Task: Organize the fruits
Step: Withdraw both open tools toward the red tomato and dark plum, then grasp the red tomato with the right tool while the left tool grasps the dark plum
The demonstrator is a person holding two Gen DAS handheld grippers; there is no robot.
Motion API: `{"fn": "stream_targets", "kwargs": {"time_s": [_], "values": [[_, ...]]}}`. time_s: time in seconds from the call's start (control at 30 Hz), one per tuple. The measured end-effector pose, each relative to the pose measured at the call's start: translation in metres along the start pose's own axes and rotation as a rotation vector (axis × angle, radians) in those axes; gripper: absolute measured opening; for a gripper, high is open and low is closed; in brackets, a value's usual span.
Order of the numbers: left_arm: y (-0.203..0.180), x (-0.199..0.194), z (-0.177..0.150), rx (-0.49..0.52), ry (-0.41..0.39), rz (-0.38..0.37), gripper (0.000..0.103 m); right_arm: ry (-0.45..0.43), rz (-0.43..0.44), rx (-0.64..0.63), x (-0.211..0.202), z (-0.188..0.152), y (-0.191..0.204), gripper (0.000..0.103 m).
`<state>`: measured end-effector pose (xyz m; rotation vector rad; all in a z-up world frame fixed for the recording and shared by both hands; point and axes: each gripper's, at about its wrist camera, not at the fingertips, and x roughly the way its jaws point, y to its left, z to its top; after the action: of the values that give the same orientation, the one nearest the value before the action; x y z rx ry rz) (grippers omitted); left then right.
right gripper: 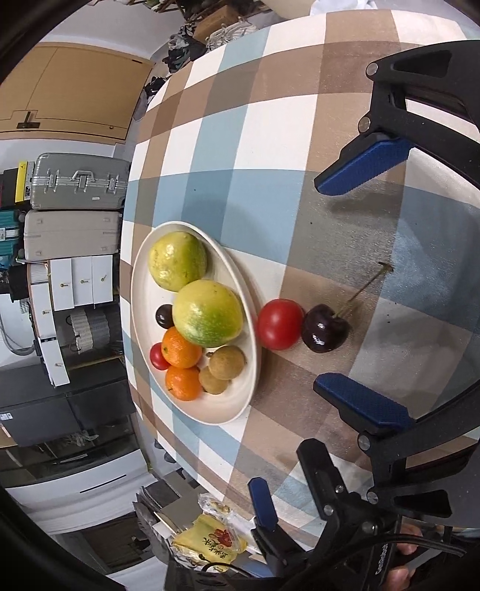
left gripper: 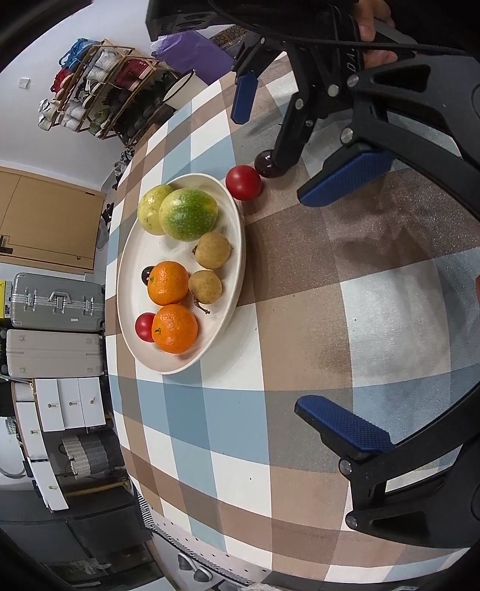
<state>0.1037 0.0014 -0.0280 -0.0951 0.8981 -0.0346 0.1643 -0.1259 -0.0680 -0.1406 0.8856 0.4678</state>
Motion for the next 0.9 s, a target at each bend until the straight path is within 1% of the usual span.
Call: {"fn": "stream_targets", "kwargs": {"time_s": [0.03,0.1,0.13,0.17,0.23,0.3,0.33,0.4,0.47,0.5,0.57,0.7,0.9], "values": [[0.000,0.001,0.000,-0.002,0.000,-0.001,0.101,-0.004,0.006,0.011,0.000,0.001,-0.001,0.098],[0.001,0.002,0.000,-0.007,0.003,-0.002,0.101,-0.009,0.022,0.030,0.000,0.005,-0.003,0.090],[0.001,0.002,0.000,-0.007,0.003,-0.003,0.101,-0.003,0.026,0.030,0.002,0.007,-0.002,0.088],[0.001,0.002,0.000,-0.005,0.003,-0.003,0.101,0.000,0.022,0.023,0.005,0.009,0.000,0.083],[0.001,0.002,0.000,-0.006,0.002,-0.001,0.101,0.005,0.022,0.017,0.010,0.013,0.004,0.081],[0.001,0.003,0.000,-0.008,0.000,-0.004,0.101,0.010,0.043,0.019,0.015,0.016,0.007,0.075],[0.001,0.003,0.001,-0.009,0.000,-0.004,0.101,0.012,0.049,0.018,0.017,0.017,0.009,0.073],[0.002,0.004,0.001,-0.009,0.002,-0.006,0.101,0.015,0.057,0.015,0.020,0.019,0.011,0.063],[0.002,0.005,0.001,-0.011,0.002,-0.006,0.101,0.019,0.064,0.013,0.022,0.020,0.012,0.059],[0.002,0.005,0.001,-0.012,0.004,-0.007,0.101,0.015,0.070,0.013,0.022,0.021,0.012,0.054],[0.002,0.006,0.001,-0.012,0.006,-0.009,0.101,0.010,0.084,0.016,0.022,0.021,0.012,0.050],[0.000,0.007,0.002,-0.005,0.007,-0.012,0.101,-0.008,0.097,0.020,0.017,0.019,0.011,0.033],[-0.009,0.010,0.003,0.013,0.014,-0.020,0.101,-0.041,0.126,0.027,0.005,0.015,0.007,0.033]]}}
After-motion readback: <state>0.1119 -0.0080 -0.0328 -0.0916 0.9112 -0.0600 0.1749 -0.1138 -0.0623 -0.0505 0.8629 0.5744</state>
